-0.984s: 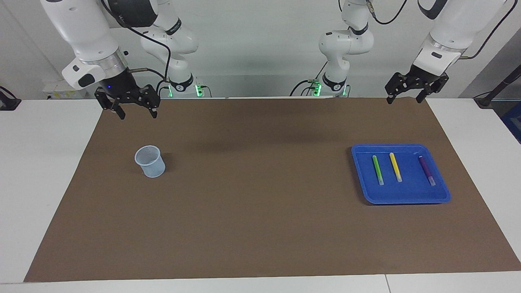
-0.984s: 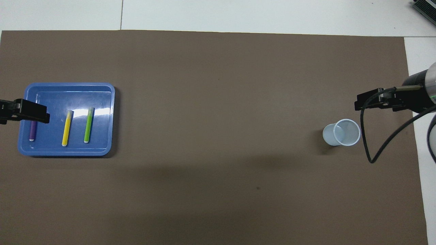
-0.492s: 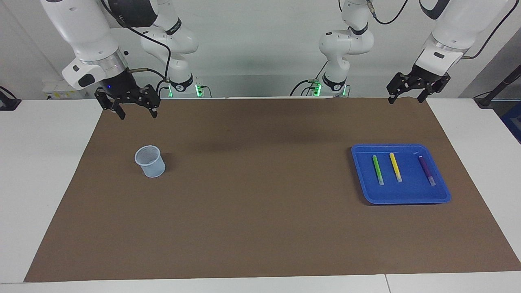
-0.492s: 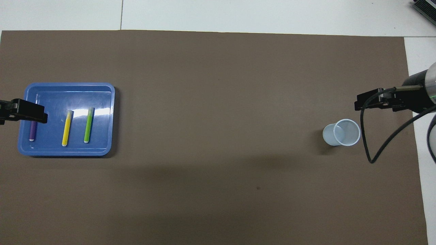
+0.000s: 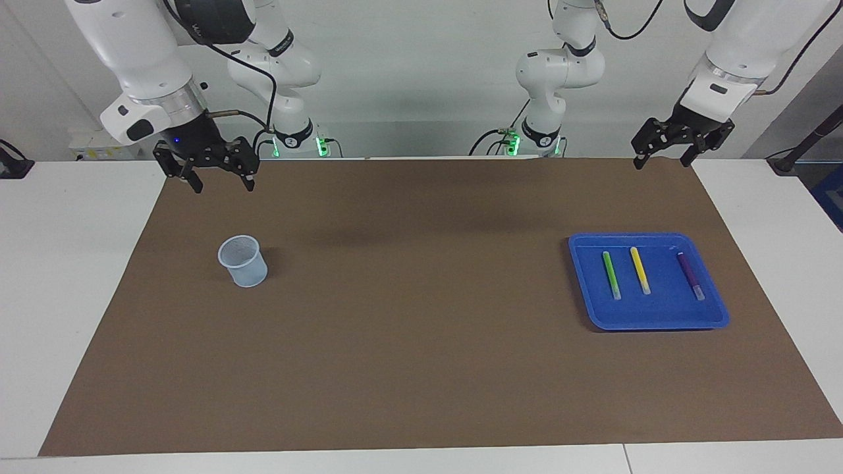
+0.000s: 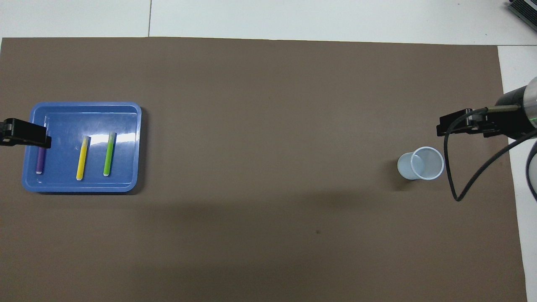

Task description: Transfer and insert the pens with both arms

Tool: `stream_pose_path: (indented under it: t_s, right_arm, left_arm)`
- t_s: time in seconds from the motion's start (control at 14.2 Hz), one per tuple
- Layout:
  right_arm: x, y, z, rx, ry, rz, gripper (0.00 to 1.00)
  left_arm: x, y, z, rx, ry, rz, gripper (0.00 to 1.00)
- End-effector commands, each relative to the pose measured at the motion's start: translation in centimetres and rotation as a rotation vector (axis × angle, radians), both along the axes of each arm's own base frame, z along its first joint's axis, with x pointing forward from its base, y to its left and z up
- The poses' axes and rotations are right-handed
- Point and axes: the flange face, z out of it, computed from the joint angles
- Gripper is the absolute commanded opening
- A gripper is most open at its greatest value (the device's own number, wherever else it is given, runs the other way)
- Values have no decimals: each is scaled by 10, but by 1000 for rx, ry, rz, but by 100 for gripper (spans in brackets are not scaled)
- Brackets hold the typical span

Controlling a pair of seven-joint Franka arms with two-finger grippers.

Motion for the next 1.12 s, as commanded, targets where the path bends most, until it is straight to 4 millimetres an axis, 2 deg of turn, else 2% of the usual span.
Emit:
stream_pose_path:
  t_s: [0.0,0.28,0.56,0.7,1.05]
  right_arm:
    - [-5,-1,3,16,2,5,100]
    - [-5,-1,3,16,2,7,100]
    - [-5,-1,3,16,2,5,100]
    - [-5,-1,3,16,2,7,100]
    - [-5,-1,3,16,2,4,100]
  left_arm:
    - [5,14,-10,-18,-40,15,100]
    - [14,17,-32,-18,-69,23,100]
    - [18,35,-51,-18,-42,50,100]
    - [23,49,-68,-18,-18,43,100]
    - [30,49,-125,-20,-12,32,100]
